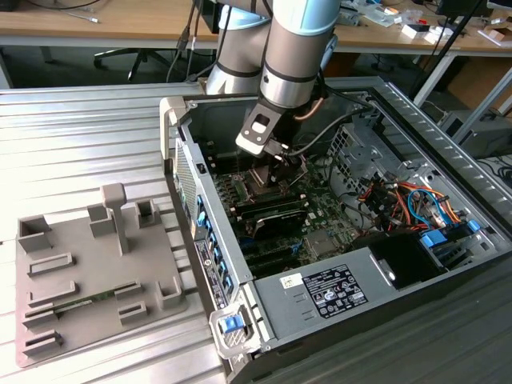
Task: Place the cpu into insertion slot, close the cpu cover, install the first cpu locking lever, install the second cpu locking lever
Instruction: 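Place the cpu into insertion slot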
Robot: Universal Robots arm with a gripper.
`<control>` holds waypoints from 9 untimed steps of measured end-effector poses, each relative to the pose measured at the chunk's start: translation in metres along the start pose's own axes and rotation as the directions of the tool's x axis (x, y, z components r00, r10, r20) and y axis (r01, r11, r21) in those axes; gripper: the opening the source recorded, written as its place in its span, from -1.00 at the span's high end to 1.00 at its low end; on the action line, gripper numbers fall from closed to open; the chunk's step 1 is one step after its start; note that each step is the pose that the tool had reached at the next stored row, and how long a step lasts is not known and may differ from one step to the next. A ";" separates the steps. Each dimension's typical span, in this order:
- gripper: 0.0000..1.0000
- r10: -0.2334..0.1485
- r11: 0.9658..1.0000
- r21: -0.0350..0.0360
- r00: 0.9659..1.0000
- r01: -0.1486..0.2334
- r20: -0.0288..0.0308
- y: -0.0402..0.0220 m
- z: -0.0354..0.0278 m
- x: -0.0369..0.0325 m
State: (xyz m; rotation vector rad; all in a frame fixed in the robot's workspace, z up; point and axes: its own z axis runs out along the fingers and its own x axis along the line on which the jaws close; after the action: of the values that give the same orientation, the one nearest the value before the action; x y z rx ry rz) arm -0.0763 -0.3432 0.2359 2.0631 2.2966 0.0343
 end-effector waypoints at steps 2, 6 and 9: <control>-0.08 0.000 1.000 0.000 1.000 0.000 0.000 0.0006 0.0004 0.0000; -0.08 0.000 1.000 0.000 1.000 0.000 0.000 0.0014 0.0012 -0.0001; -0.08 0.000 1.000 0.000 1.000 0.000 0.000 0.0016 0.0017 -0.0001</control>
State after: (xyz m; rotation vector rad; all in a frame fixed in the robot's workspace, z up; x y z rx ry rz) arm -0.0746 -0.3431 0.2343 2.0631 2.2964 0.0342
